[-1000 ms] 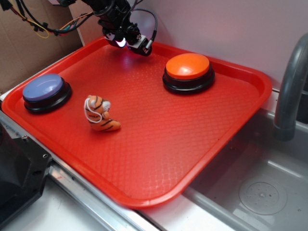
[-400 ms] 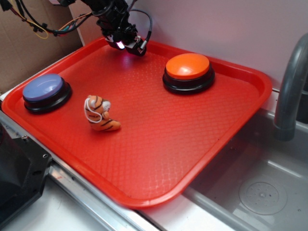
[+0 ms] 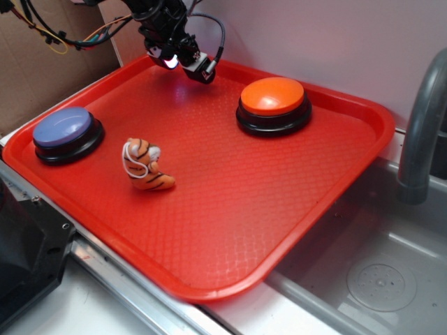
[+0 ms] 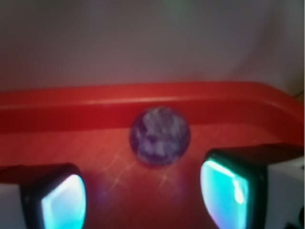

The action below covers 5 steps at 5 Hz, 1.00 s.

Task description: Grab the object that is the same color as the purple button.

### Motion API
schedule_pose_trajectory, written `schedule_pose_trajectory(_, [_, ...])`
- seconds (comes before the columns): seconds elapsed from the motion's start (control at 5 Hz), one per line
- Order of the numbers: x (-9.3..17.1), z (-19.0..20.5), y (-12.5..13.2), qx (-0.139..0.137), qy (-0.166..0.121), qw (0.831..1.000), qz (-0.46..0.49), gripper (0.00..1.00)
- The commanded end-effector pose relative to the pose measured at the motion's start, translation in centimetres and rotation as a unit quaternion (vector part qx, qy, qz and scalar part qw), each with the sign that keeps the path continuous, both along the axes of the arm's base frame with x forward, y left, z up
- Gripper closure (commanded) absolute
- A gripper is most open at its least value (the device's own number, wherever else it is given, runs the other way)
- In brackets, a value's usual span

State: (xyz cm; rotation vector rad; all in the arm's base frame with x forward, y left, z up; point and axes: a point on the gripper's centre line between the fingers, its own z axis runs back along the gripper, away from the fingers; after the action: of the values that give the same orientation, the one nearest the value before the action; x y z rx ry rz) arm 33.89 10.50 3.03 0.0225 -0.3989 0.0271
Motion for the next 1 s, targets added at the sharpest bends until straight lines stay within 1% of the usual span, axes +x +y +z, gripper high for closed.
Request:
schedule_pose_trajectory(0.0, [2.5,2.3,1.3,-0.012,-0.026,1.0,-0.004,0.0])
schedule_pose_trajectory(0.2, [2.7,2.3,1.9,-0.028,-0.026,0.999,0.004,0.0])
schedule_pose_trajectory(0.4, [2.5,2.2,1.9,-0.03,-0.033,0.999,0.004,1.0])
schedule_pose_trajectory(0.6, [2.2,2.2,1.7,-0.024,-0.03,0.999,-0.001,1.0])
schedule_pose_trajectory(0.8, [1.3,2.6,0.8,-0.009,-0.012,1.0,-0.009,1.0])
